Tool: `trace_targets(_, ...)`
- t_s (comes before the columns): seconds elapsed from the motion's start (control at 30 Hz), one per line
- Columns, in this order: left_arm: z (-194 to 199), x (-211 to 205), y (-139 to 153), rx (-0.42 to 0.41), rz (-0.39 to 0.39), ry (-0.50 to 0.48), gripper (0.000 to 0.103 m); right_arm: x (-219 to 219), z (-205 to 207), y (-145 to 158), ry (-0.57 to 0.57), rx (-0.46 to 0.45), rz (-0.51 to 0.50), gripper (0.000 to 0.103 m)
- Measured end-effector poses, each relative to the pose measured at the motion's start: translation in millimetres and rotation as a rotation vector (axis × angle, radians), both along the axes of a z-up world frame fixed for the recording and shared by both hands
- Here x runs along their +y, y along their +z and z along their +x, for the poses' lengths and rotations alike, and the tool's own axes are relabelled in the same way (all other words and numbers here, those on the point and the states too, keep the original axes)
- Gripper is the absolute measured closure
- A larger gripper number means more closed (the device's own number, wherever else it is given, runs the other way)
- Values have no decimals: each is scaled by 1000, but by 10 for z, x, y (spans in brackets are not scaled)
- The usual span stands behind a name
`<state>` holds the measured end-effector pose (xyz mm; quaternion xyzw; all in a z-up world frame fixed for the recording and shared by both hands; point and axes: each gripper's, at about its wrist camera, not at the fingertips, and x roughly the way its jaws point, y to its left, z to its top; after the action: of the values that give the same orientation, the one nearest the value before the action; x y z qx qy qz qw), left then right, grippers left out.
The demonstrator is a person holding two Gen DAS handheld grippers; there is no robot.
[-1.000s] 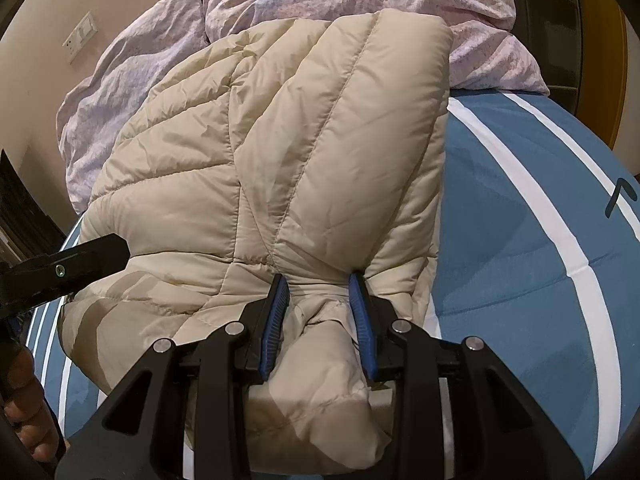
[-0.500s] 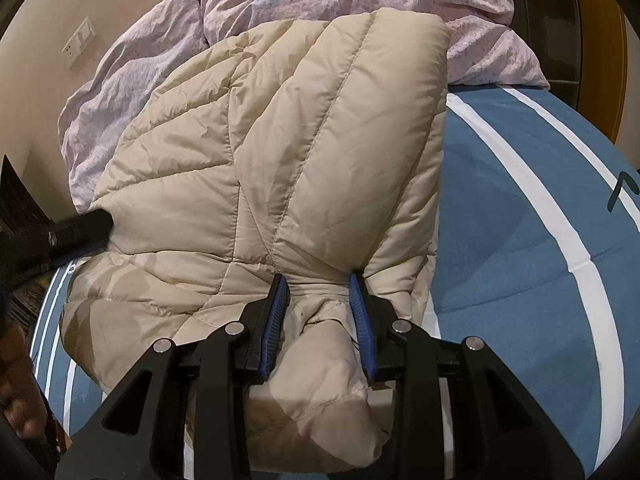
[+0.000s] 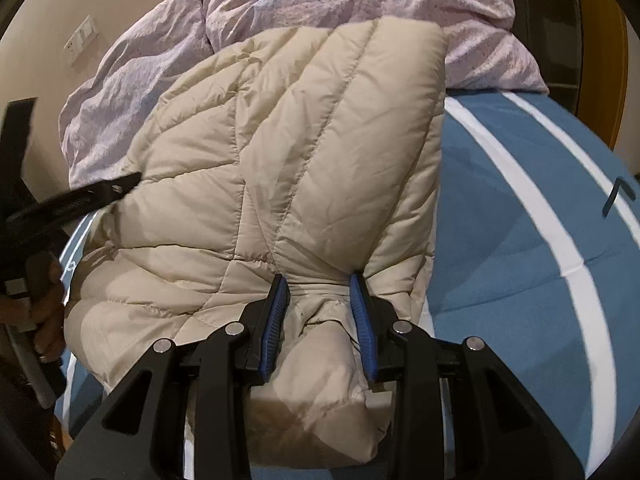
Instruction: Fold large clothes
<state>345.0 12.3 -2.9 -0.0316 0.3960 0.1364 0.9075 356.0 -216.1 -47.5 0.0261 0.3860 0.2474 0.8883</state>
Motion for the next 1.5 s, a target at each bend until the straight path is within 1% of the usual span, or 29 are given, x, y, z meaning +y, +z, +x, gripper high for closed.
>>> trace_targets(0.1, 25, -50, -94, 1, 23, -15, 32, 17, -32, 140, -1, -41, -11, 66)
trace_targets(0.23, 44, -39, -135, -1, 9, -20, 32, 38, -26, 330, 0, -92, 22, 64)
trace_targets(0.3, 51, -40, -147, -3, 3, -24, 32, 65, 8, 416, -1, -116, 35, 59)
trace_targets(0.53, 59, -31, -172, -6, -9, -34, 32, 194, 257, 653, -39, -168, 54, 58)
trace_targets(0.67, 55, -38, -174, -6, -6, -38, 32, 280, 414, 733, -75, -193, 37, 58)
trace_targets(0.77, 51, -41, -180, -7, -6, -39, 32, 329, 561, 692, -110, -191, -1, 58)
trace_targets(0.93, 46, -49, -189, -12, -8, -46, 32, 342, 770, 482, -158, -157, -59, 58)
trace_targets(1.0, 46, -44, -179, -14, -16, -50, 32, 336, 829, 366, -165, -134, -73, 58)
trace_targets(1.13, 48, -26, -87, -9, -41, -62, 32, 359, 880, 227, -162, -125, -109, 58)
trace_targets(1.23, 69, -30, 35, -7, -33, -77, 32, 351, 918, 157, -163, -113, -106, 58)
trace_targets(1.33, 103, -37, 157, -26, -7, -82, 32, 333, 951, 103, -165, -102, -91, 58)
trace_targets(1.5, 289, -23, 274, -44, 25, -80, 32, 332, 964, 53, -164, -100, -84, 57)
